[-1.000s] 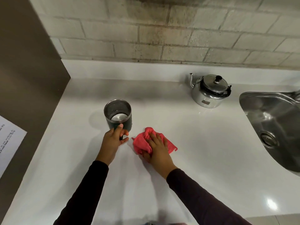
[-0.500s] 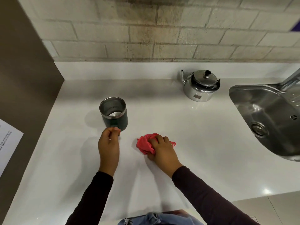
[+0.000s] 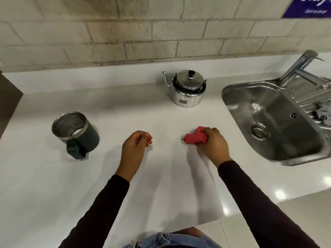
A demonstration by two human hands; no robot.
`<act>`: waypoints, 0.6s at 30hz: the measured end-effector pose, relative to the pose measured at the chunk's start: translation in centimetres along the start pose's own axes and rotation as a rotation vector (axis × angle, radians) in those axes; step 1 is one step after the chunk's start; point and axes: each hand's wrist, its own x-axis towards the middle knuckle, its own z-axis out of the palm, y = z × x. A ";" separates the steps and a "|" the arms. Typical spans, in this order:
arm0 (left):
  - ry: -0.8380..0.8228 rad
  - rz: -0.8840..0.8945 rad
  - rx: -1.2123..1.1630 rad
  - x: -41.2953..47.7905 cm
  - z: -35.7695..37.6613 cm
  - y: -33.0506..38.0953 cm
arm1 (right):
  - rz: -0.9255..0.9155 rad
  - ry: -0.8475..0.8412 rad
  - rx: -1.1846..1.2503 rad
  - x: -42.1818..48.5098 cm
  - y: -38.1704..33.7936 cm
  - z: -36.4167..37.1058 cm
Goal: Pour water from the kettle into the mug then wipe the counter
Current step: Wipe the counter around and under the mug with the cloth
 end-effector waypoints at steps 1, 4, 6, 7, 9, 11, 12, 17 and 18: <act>-0.006 -0.005 0.004 0.4 1.3 0.1 | 0.025 0.016 0.008 1.5 0.9 -1.2; -0.011 -0.024 0.007 1.3 5.3 0.2 | 0.081 0.077 0.115 6.9 3.2 -4.4; 0.003 -0.044 0.007 2.0 7.6 0.1 | 0.109 0.107 0.214 10.9 4.0 -6.1; 0.015 -0.058 0.007 2.3 8.6 0.0 | 0.116 0.111 0.276 12.9 4.1 -6.7; 0.027 -0.084 -0.001 2.6 10.4 -0.2 | 0.133 0.103 0.474 16.6 3.9 -7.2; 0.034 -0.098 0.009 2.6 11.5 -0.5 | 0.162 0.103 0.651 20.1 3.4 -7.3; 0.038 -0.102 0.014 2.6 11.9 -0.6 | 0.180 0.110 0.703 21.6 3.1 -7.2; 0.079 -0.100 0.036 2.9 12.3 -0.3 | 0.214 0.051 0.604 25.5 2.7 -5.0; 0.089 -0.099 0.038 2.9 12.2 -0.2 | 0.201 0.017 0.518 25.8 3.1 -4.3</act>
